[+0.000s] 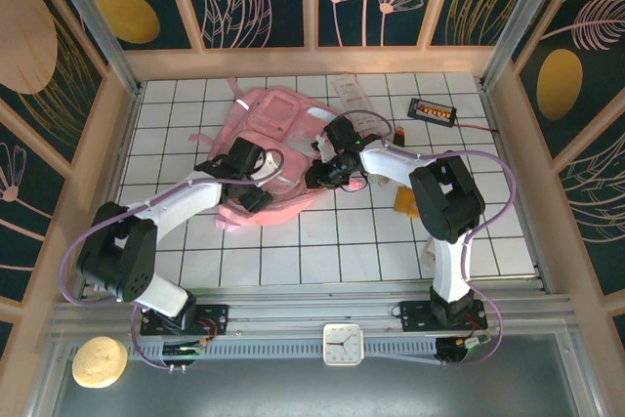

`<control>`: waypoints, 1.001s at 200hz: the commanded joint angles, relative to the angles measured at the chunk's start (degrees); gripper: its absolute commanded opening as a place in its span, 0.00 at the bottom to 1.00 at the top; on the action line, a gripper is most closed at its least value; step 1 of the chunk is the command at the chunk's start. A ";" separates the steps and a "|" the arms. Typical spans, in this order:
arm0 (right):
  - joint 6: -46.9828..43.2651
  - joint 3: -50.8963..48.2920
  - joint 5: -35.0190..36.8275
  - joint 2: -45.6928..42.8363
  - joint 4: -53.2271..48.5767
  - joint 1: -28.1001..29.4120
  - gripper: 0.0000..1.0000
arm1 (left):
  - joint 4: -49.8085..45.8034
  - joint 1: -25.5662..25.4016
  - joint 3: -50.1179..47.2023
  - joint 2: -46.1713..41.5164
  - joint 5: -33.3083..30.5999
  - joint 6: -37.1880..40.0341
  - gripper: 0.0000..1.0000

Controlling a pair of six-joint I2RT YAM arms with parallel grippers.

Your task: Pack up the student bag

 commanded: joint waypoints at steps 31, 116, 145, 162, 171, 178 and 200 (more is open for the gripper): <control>0.08 0.22 -0.13 1.54 1.50 0.39 0.23 | 8.59 -1.90 -1.01 3.36 -9.57 8.40 0.74; 0.11 -1.07 -0.70 -1.05 0.87 -1.60 0.25 | 4.64 -2.31 5.45 4.29 -5.74 4.00 0.00; 2.23 -1.98 -1.67 -4.59 2.58 -2.85 0.35 | -0.97 -2.33 9.58 0.97 -0.39 -3.43 0.00; 4.10 -1.98 -3.65 -6.20 4.17 -2.86 0.43 | -1.85 -2.34 9.98 -1.04 3.06 -5.37 0.00; 5.18 -1.90 -4.95 -7.00 5.29 -2.86 0.48 | -1.85 -2.27 9.94 -1.93 3.77 -5.96 0.00; 6.11 -2.02 -5.80 -7.94 6.49 -4.60 0.52 | -1.82 -2.26 9.81 -2.52 4.29 -6.00 0.00; 8.65 -2.59 -8.00 -10.50 9.76 -6.11 0.61 | -2.40 -2.27 9.79 -3.76 5.43 -5.15 0.00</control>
